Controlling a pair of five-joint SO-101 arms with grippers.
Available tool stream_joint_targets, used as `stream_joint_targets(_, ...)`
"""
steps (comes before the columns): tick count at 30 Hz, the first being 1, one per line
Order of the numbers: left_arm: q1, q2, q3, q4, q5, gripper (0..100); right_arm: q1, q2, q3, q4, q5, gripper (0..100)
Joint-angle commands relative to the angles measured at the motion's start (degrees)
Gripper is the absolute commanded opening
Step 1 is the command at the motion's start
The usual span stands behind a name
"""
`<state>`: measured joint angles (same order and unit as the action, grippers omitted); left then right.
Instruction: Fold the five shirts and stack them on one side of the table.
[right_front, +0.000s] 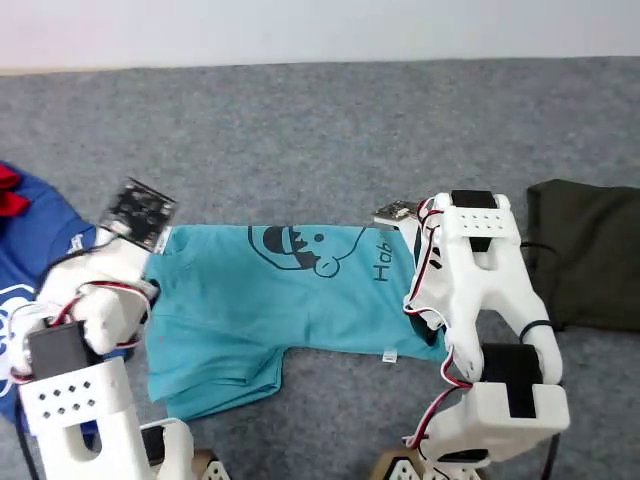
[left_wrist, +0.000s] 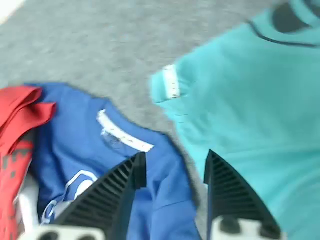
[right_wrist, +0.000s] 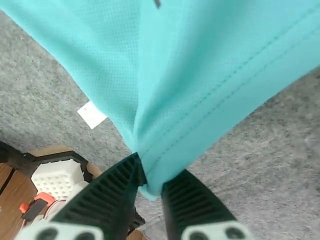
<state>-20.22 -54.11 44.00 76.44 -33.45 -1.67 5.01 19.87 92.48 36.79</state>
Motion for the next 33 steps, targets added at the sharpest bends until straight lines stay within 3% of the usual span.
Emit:
stream_joint_targets(1, -2.11, 0.18, -0.66, -2.02, 0.70, 19, 1.63, -3.30, -0.70, 0.48, -0.88, 18.7)
stream_joint_targets(4, -4.22, 0.18, 1.63, -2.20, 0.62, 19, 3.03, -3.21, -4.22, 1.89, -2.90, 24.7)
stream_joint_targets(8, -6.42, 0.18, 4.44, -3.87, 0.79, 19, 2.95, -3.03, -12.04, 4.88, -5.36, 24.7)
stream_joint_targets(13, -11.34, 0.18, 7.08, -12.04, 4.75, 16, 2.24, -2.68, -21.10, 3.12, -13.10, 24.6)
stream_joint_targets(18, -16.00, 0.18, 9.36, -19.87, 8.88, 13, -0.92, -2.33, -21.27, -1.54, -20.22, 24.5)
stream_joint_targets(26, -18.73, 0.18, 11.12, -20.57, 15.30, 11, -1.80, 6.02, -21.36, -6.29, -30.51, 24.5)
stream_joint_targets(33, -21.54, 0.53, 11.21, -20.57, 16.09, 7, -2.07, 11.21, -22.15, -14.02, -40.09, 24.5)
